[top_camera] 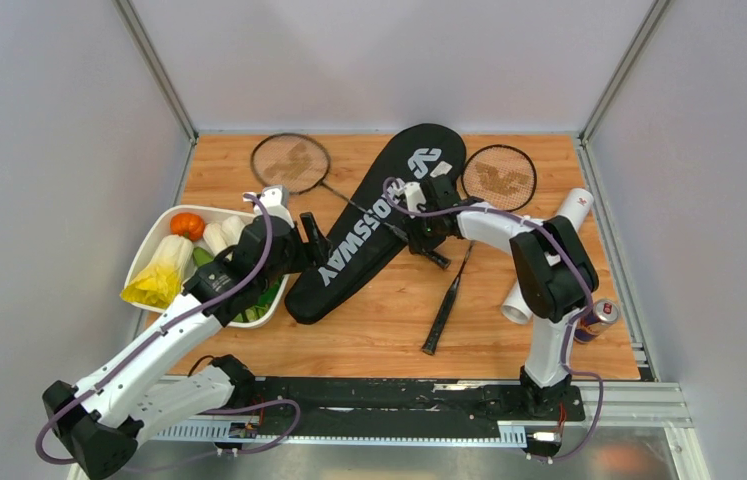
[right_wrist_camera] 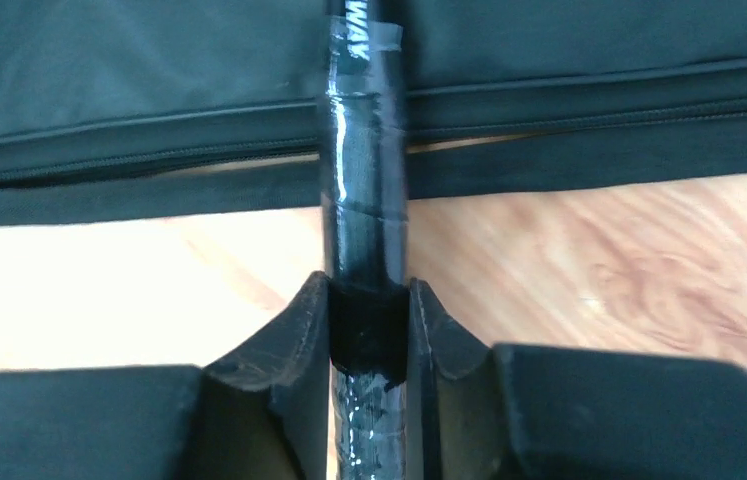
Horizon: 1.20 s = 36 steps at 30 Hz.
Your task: Pack up the badminton gear
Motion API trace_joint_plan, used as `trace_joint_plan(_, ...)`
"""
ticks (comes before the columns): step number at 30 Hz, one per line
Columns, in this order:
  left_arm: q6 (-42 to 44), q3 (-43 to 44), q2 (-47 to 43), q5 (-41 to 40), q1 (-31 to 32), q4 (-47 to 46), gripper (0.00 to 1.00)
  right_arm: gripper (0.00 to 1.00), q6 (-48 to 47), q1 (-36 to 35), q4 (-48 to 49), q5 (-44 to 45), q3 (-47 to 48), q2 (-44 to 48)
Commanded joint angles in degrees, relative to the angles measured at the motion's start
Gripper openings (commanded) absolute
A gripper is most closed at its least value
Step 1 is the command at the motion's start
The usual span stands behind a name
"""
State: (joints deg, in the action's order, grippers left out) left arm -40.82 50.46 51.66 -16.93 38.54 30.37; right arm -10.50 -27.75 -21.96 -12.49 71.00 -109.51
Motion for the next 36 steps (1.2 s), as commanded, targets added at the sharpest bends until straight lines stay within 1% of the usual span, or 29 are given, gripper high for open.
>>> trace_joint_plan(1, -6.8, -2.7, -0.7, 1.1, -1.2, -7.4, 0.80, 0.11, 7.3, -1.5, 1.6, -0.4, -3.8, 5.6)
trace_joint_plan(3, -9.0, -4.4, -0.1, 0.6, -1.4, -9.8, 0.80, 0.01, 10.9, -1.7, 3.1, -1.8, -6.3, 8.2)
trace_joint_plan(4, -10.5, -5.6, 0.3, 0.7, -1.4, -11.0, 0.79, 0.00, 13.2, -1.7, 4.1, -2.6, -7.6, 9.7)
trace_joint_plan(6, -12.5, -7.5, 1.0, 1.7, -1.5, -16.2, 0.78, 0.00, 15.7, -1.8, 7.1, -6.2, -10.7, 13.1)
trace_joint_plan(10, -15.1, -8.7, 4.4, 3.2, -1.5, -20.5, 0.73, 0.00, 21.6, -2.2, 12.8, -12.8, -16.9, 19.5)
trace_joint_plan(15, -16.6, -10.3, 8.2, 7.8, -1.5, -26.2, 0.69, 0.00, 28.6, -5.3, 17.3, -15.5, -22.4, 27.3)
trace_joint_plan(18, -17.6, -12.8, 9.3, 10.4, -1.5, -31.9, 0.68, 0.00, 34.9, -7.3, 20.9, -14.1, -26.3, 32.9)
trace_joint_plan(20, -18.5, -13.7, 10.1, 11.4, -1.5, -34.0, 0.68, 0.00, 38.7, -8.7, 24.7, -13.5, -29.1, 36.5)
trace_joint_plan(25, -19.6, -14.9, 12.0, 12.6, -1.5, -35.4, 0.66, 0.00, 44.7, -12.8, 28.9, -8.8, -34.2, 43.4)
trace_joint_plan(31, -20.9, -17.5, 13.2, 14.8, -0.9, -42.0, 0.61, 0.00, 48.1, -17.6, 30.7, -3.4, -35.8, 46.7)
trace_joint_plan(36, -21.3, -18.4, 13.9, 16.2, -0.5, -43.8, 0.53, 0.00, 50.1, -21.3, 31.7, 2.2, -36.2, 47.3)
